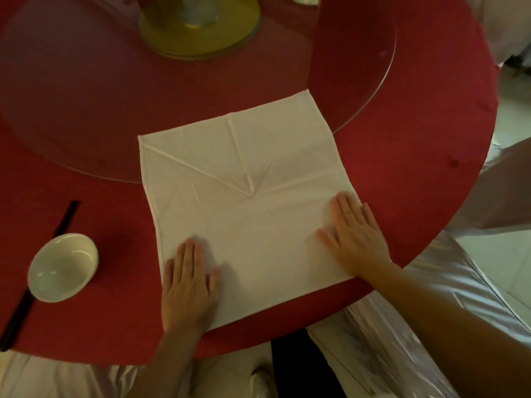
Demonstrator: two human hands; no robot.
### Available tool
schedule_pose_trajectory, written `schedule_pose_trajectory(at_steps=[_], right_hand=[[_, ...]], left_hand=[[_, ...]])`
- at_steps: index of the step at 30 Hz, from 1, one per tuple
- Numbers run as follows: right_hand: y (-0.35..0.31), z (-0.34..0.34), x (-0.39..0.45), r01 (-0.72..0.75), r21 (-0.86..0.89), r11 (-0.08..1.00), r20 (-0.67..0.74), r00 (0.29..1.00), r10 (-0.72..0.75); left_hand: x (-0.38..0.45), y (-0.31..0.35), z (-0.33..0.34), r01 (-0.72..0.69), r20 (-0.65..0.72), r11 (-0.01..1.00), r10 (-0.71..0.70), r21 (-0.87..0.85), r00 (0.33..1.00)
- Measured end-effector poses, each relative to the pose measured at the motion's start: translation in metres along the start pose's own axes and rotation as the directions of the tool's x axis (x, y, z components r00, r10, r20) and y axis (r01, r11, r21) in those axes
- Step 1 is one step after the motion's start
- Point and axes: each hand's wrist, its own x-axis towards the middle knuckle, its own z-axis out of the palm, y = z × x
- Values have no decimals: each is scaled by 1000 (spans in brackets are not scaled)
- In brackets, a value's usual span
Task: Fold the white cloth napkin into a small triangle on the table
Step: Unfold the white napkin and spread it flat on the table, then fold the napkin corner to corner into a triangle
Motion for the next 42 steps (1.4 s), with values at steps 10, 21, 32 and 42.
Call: schedule_pose_trajectory(at_steps=[10,21,32,42], right_hand=[[4,-7,5,-30,19,999,34,999,30],[-79,-53,94,257,151,954,-134,962,-238],[-135,-32,197,311,92,946,-61,950,-307],[2,-47,234,117,-35,993,-23,993,-118]], left_hand=[[2,7,-16,22,24,1000,-23,13,999],[110,47,-53,-85,-138,996,84,0,987],[222,31,-40,-34,-58,998,37,49,998],[233,0,-44,156,-86,988,-155,7,984]])
